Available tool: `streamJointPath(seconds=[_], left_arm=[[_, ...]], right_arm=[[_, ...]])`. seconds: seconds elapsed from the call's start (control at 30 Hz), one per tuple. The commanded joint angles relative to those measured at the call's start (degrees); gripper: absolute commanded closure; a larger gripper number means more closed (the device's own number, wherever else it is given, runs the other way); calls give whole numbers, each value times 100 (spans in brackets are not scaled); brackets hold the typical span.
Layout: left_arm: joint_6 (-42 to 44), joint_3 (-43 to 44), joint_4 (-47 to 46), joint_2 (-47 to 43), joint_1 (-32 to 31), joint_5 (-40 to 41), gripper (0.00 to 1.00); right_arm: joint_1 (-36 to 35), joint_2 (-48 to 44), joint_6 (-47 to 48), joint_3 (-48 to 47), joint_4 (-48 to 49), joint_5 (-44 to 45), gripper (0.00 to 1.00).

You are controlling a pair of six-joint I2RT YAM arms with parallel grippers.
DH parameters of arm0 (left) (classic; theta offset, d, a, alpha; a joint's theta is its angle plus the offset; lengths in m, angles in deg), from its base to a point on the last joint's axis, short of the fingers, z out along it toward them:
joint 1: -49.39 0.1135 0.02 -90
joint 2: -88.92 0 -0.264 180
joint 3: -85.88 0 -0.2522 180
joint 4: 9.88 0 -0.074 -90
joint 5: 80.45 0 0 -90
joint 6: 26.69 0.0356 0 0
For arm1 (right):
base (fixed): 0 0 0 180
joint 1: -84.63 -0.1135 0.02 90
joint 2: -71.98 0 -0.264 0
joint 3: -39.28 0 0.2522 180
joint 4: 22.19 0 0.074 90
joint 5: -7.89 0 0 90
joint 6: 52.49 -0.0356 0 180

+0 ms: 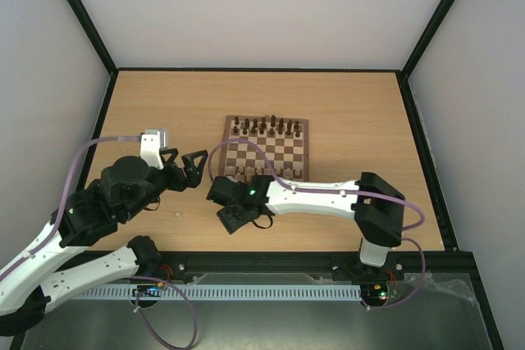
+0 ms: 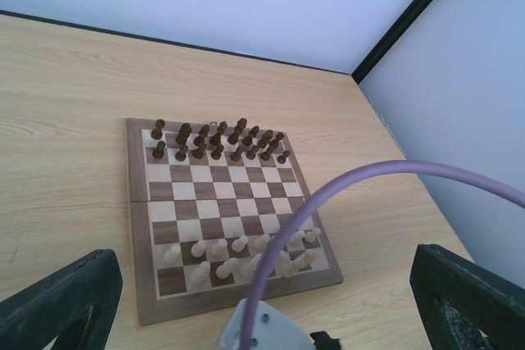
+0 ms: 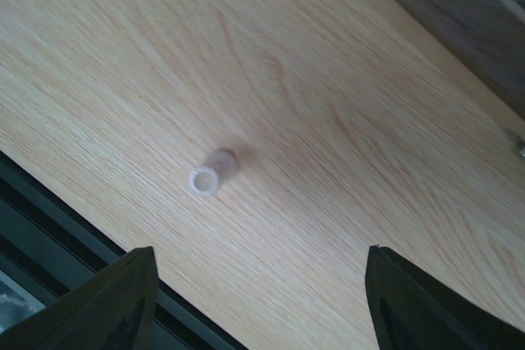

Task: Set up the chess pieces on the board
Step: Pick up the chess piece at the center of the board.

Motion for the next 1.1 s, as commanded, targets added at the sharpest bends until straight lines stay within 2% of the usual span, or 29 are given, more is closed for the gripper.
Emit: streamJointPath(seconds=[0.0,0.27,0.67,0.9,1.07], left_arm=[[-39,9,352,-205,20,53,1],[-61,-4,505,-435,19,75,1],[-85,-43,524,-495,19,59,1],[-77,-39,498,-426,23,26,1],[-73,-71,480,-380,24,27,1]], right_arm=[[-162,523,-85,-537,-298,201,35],[-213,1148,-70,-902,-327,31,48],[-213,1593,-11,-1009,-269,-79,58],[-212,1622,-25,-1010,-232,-12,78],[-213,1329,-101,-906,-279,132,83]])
